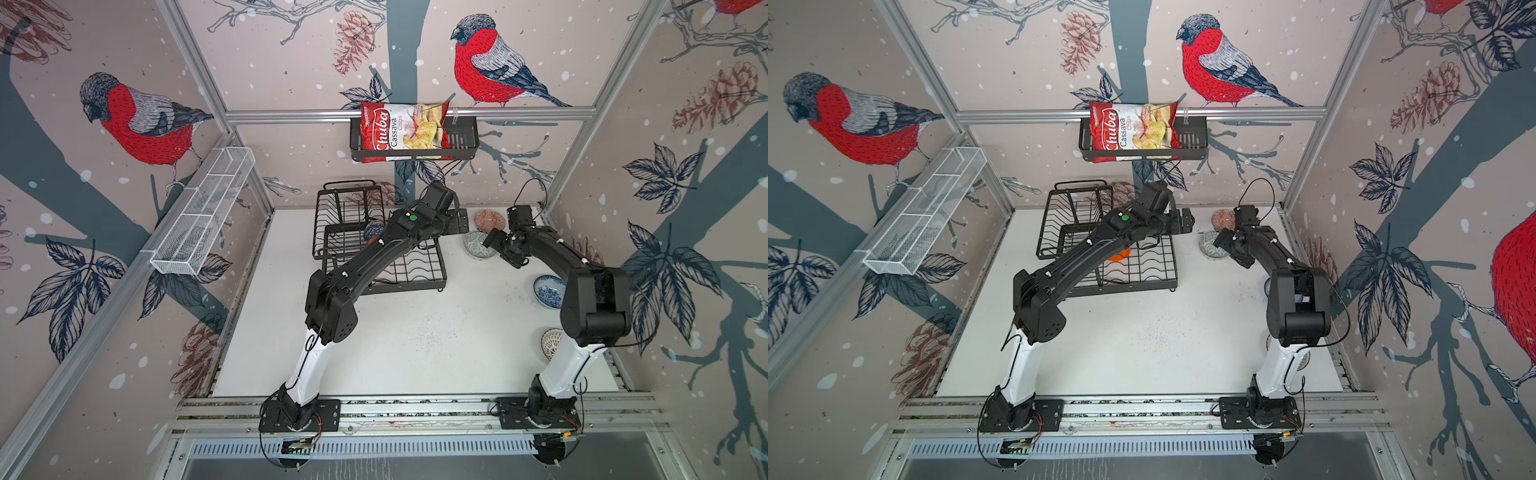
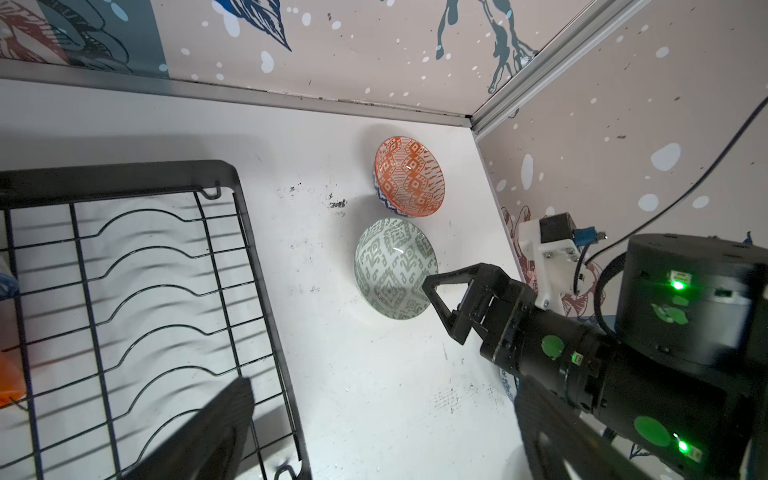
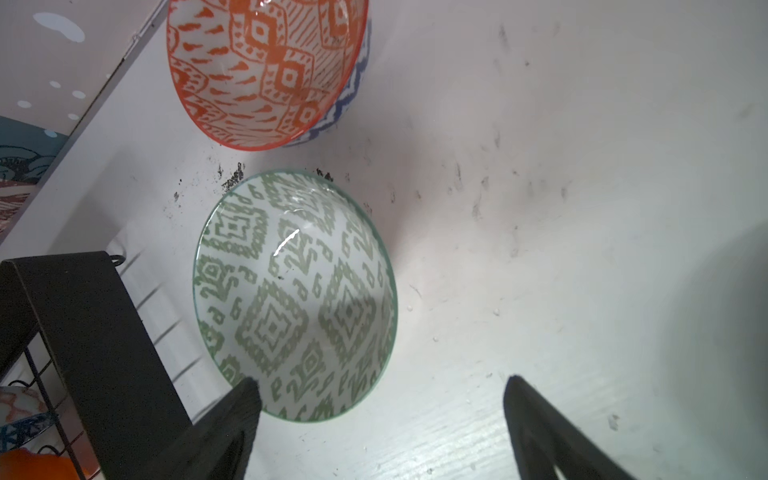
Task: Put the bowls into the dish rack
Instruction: 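Move the right gripper down to the green-pattern bowl while the left draws back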
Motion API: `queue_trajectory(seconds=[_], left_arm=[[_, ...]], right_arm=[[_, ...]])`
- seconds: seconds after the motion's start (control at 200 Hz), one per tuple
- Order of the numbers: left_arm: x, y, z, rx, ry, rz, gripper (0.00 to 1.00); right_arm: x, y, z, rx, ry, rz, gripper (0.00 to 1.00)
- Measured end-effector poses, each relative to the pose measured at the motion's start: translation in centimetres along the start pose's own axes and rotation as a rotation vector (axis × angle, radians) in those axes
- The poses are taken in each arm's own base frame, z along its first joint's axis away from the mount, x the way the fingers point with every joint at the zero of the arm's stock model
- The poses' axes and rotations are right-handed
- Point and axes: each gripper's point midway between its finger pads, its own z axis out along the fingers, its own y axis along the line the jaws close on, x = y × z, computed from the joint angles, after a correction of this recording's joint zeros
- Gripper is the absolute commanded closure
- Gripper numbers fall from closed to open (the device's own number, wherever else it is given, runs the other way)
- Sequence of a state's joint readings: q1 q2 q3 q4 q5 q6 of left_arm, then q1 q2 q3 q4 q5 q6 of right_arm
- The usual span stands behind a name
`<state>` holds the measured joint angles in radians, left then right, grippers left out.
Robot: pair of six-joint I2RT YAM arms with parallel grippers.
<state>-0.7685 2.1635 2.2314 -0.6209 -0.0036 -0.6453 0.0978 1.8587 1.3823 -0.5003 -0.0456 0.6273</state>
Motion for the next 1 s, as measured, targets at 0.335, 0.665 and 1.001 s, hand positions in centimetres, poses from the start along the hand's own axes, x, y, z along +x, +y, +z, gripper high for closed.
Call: queue_trajectory(seconds=[0.335,0.665,1.001], left_arm=[[-0.6,1.3,-0.7,-0.009,0.023,-0.004,0.02],[2.2,0.2,0.4,0.01,0.089,-0.02,0.02],[3.0,-0.1,1.8,0.03,0.137,-0.041,0.02]], right_arm=[[0.6,-0.3,3.0,0.013,0.042,-0.005,0.31],[0.4,-2.0,4.7,0.021,0.049,-0.018,0.63],[0.0,-0.9,5.0,-0.018,0.015,-0.001,0.85]])
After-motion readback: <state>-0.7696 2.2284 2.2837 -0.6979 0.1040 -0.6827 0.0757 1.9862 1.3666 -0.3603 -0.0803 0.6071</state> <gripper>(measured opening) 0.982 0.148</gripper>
